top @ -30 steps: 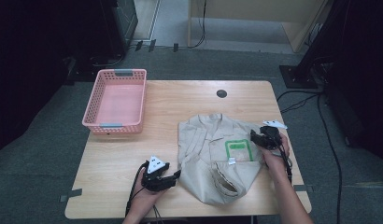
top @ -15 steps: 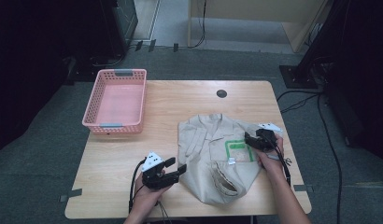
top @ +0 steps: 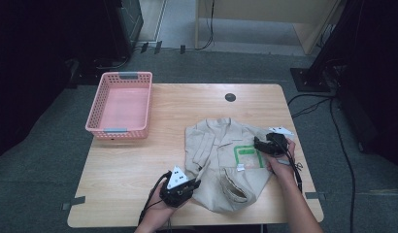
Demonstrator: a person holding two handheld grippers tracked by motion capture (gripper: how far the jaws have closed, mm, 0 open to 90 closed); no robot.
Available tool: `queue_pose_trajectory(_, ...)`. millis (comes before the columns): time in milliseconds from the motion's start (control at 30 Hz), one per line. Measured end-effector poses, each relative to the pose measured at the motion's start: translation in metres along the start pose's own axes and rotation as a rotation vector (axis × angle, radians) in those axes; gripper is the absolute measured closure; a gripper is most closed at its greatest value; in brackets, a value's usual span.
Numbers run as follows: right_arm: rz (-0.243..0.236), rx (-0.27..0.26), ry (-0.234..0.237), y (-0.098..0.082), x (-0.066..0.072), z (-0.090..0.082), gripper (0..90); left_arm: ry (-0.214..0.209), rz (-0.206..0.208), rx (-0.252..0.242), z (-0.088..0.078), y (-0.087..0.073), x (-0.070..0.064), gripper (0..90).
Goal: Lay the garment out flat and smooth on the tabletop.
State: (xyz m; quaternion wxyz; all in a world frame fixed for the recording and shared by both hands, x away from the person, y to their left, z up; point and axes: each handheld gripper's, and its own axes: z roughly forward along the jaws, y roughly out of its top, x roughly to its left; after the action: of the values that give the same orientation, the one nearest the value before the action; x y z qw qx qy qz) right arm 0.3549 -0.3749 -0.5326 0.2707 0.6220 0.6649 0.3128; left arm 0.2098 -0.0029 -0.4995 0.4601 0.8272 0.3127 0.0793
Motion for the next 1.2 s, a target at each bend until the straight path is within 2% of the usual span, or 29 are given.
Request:
queue_pose_trajectory(33,0.001,0.001,0.0,0.0,0.0,0.0,27.5,-0.014,0.055,0.016,-0.003,-0.005,-0.001,85.7)
queue_pose_trajectory(233,-0.001,0.004,-0.001,0.002,-0.004,0.002,24.7,-0.097,0.18,0.102,-0.009,-0.027,-0.005,84.5)
queue_pose_trajectory(300,0.005,0.006,-0.004,0.003,-0.005,0.003,24.2,-0.127,0.215,0.122,-0.011,-0.031,-0.007,80.0)
queue_pose_trajectory(333,0.003,0.006,-0.004,0.003,-0.006,0.003,24.1,-0.154,0.224,0.128,-0.012,-0.032,-0.007,73.6)
queue_pose_trajectory(367,0.003,0.007,-0.004,0.003,-0.006,0.003,24.2,-0.18,0.223,0.123,-0.013,-0.032,-0.006,66.5)
queue_pose_trajectory(433,0.004,0.006,-0.004,0.003,-0.005,0.003,24.2,-0.215,0.191,0.093,-0.014,-0.029,-0.002,58.6)
queue_pose_trajectory(567,0.003,0.005,-0.005,0.003,-0.006,0.003,24.2,-0.213,0.107,0.012,-0.019,-0.015,0.01,50.0)
queue_pose_trajectory(667,0.002,0.005,-0.004,0.003,-0.006,0.003,24.2,-0.16,0.062,-0.03,-0.019,-0.003,0.016,47.1)
queue_pose_trajectory(733,0.002,0.005,-0.004,0.003,-0.006,0.003,24.2,-0.075,0.037,-0.018,-0.014,0.004,0.018,46.9)
queue_pose_trajectory(800,0.003,0.005,-0.005,0.003,-0.005,0.003,24.2,0.028,0.01,0.001,-0.005,0.011,0.018,46.7)
queue_pose_trajectory(833,0.004,0.005,-0.005,0.003,-0.005,0.003,24.2,0.068,-0.01,0.006,0.0,0.014,0.019,46.8)
queue_pose_trajectory(900,0.002,0.004,-0.006,0.003,-0.005,0.003,24.2,0.122,-0.044,0.0,0.01,0.022,0.02,46.9)
queue_pose_trajectory(967,0.002,0.004,-0.006,0.002,-0.005,0.003,24.3,0.169,-0.054,0.009,0.023,0.03,0.021,47.0)
queue_pose_trajectory(1100,0.001,0.004,-0.006,0.002,-0.006,0.003,24.3,0.231,-0.066,0.058,0.047,0.041,0.025,47.0)
queue_pose_trajectory(1200,0.002,0.006,-0.004,0.002,-0.005,0.002,24.3,0.26,-0.075,0.11,0.065,0.043,0.028,47.0)
